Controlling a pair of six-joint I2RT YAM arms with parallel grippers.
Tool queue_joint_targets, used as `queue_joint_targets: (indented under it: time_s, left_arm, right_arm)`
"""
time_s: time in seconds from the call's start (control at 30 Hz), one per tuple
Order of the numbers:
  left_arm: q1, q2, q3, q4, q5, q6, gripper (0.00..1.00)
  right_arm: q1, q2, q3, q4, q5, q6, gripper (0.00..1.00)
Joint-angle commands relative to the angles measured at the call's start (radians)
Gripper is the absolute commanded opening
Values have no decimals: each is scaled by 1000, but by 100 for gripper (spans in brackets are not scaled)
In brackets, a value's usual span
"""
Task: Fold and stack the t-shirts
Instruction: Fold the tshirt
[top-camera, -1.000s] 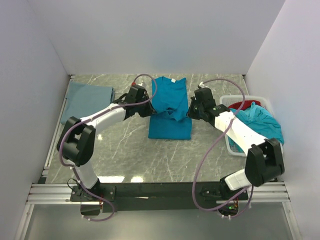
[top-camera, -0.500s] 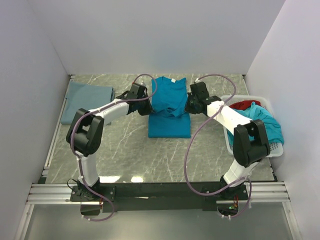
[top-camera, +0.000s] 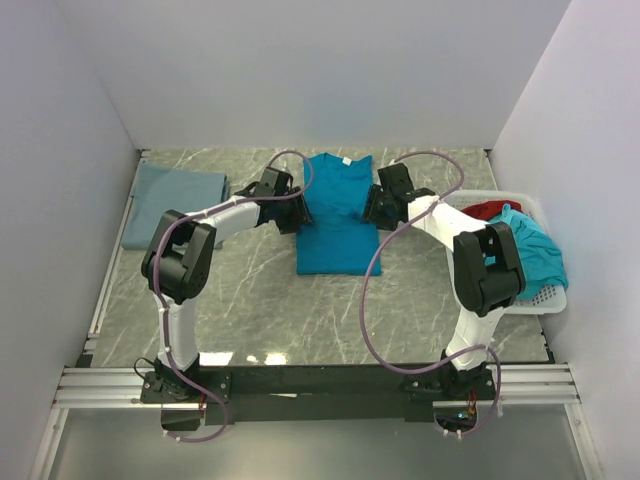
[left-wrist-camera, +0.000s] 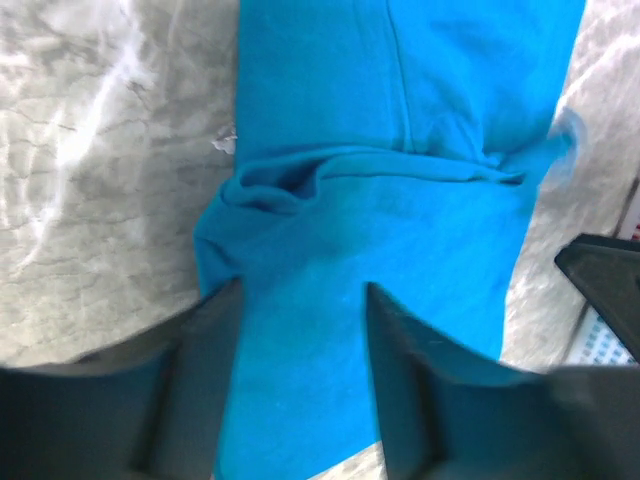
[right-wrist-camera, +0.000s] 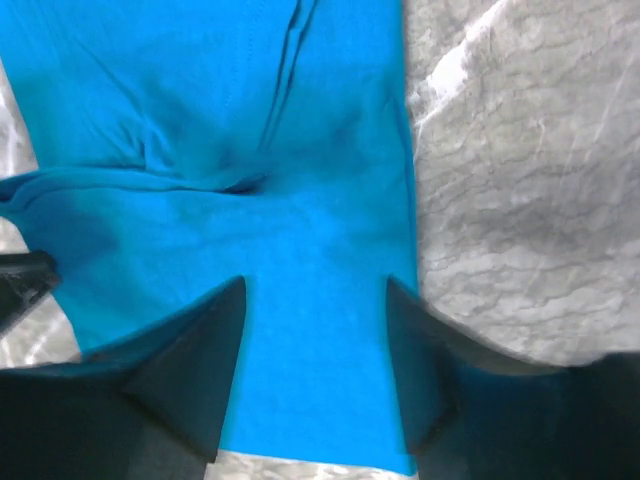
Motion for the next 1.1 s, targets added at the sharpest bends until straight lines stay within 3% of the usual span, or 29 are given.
queue_joint_targets:
  time_s: [0.0, 0.03, 0.13, 0.17, 0.43, 0.7, 0.83, 0.97, 1.07]
  left_arm:
    - [5, -73, 64, -9, -51, 33, 60]
    - [5, -99, 75, -29, -55, 38, 78]
    - [3, -176, 87, -63, -72, 47, 85]
    - [3, -201, 81, -61, -68, 53, 98]
    - [3, -530, -102, -58, -68, 32, 99]
    - [-1, -903, -503, 88, -77, -117, 100]
    - [-3, -896, -586, 48, -33, -137, 100]
    - [-29, -862, -724, 225, 20, -190, 100]
    - [-38, -778, -726, 250, 17, -179, 99]
  right_arm:
    - [-7, -29, 55, 12, -11, -7, 68]
    - [-7, -56, 44, 14, -16, -7, 70]
    - [-9, -133, 4, 31, -25, -12, 77]
    - [-9, -156, -11, 37, -23, -12, 77]
    - [-7, -450, -258, 89, -51, -9, 79]
    - [-7, -713, -520, 119, -95, 21, 80]
    - [-7, -759, -611, 138, -109, 37, 80]
    - [-7, -745, -645, 143, -108, 41, 81]
    - [-9, -712, -646, 146, -94, 50, 81]
